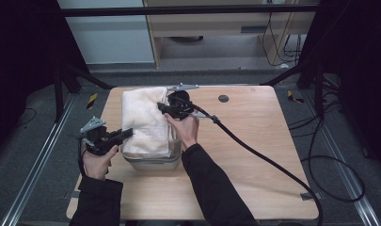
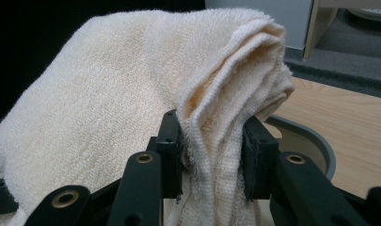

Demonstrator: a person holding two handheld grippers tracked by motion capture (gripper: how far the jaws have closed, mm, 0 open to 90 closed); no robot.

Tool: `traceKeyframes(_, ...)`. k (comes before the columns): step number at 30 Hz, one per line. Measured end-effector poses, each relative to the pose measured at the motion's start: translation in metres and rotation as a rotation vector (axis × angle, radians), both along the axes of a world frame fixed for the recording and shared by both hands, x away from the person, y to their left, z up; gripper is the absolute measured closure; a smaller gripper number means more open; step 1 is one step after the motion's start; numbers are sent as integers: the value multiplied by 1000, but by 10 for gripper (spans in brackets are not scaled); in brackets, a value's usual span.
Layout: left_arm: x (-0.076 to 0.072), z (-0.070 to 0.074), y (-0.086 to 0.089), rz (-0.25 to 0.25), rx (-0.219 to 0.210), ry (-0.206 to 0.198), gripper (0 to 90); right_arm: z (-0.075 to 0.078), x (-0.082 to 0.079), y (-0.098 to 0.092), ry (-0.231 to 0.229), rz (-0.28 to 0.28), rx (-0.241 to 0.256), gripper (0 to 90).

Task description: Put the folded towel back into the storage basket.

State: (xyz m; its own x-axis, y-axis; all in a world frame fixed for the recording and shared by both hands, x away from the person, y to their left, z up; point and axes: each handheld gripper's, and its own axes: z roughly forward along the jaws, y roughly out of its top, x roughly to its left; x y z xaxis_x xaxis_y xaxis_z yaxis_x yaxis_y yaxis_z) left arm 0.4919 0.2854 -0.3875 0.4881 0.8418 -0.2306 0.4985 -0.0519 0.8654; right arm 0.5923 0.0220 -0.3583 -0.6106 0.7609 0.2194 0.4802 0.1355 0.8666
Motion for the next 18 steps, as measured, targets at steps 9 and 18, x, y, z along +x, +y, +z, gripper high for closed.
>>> traceKeyframes(9, 5, -9, -1, 3, 22, 27, 758, -15, 3, 2, 24, -12, -23, 655)
traceKeyframes(18, 9, -19, -7, 6, 55, 45, 759, -27, 6, 1, 39, -25, -34, 653)
